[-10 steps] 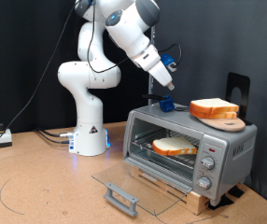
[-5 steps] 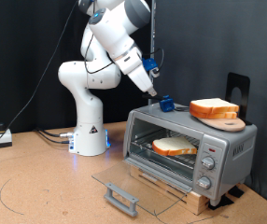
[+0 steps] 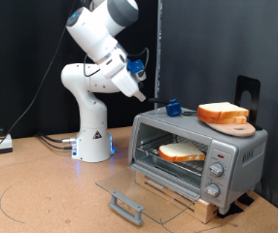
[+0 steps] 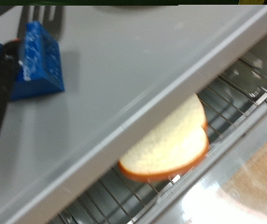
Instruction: Make a piece of toast with the oven
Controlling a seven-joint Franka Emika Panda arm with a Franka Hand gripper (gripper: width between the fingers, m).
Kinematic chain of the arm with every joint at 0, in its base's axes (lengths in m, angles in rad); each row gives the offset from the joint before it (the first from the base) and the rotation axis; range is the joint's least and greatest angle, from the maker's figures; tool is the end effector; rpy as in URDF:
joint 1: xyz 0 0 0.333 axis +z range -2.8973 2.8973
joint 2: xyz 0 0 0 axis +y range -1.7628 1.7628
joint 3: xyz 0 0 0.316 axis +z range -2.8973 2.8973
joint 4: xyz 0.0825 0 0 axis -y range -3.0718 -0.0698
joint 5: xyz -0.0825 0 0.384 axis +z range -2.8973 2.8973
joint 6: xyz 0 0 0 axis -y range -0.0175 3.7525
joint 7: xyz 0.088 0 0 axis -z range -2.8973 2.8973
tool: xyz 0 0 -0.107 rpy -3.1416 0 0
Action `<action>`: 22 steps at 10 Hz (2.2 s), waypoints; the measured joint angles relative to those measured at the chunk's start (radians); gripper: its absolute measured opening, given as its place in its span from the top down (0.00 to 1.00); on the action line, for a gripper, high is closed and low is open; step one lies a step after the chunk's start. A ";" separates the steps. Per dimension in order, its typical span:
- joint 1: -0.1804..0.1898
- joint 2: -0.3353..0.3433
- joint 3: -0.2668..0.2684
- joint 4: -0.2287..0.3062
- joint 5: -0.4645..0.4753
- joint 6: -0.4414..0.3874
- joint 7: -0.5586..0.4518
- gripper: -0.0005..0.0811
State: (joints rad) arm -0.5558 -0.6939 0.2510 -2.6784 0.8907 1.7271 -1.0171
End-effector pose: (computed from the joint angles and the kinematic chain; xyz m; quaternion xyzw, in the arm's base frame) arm 0.3305 -0.0294 0.4374 -0.9179 -0.1711 -0.1293 0.3339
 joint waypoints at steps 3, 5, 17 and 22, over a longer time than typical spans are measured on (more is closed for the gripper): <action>-0.040 0.100 -0.034 0.064 -0.022 0.017 -0.014 0.01; -0.046 0.139 -0.038 0.084 -0.017 0.022 -0.016 0.01; -0.164 0.480 0.002 0.347 -0.291 -0.129 0.647 0.01; -0.206 0.673 -0.033 0.455 -0.384 -0.089 0.654 0.01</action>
State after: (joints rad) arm -0.7623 -0.0205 0.2182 -2.2231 0.5068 1.6385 -0.3631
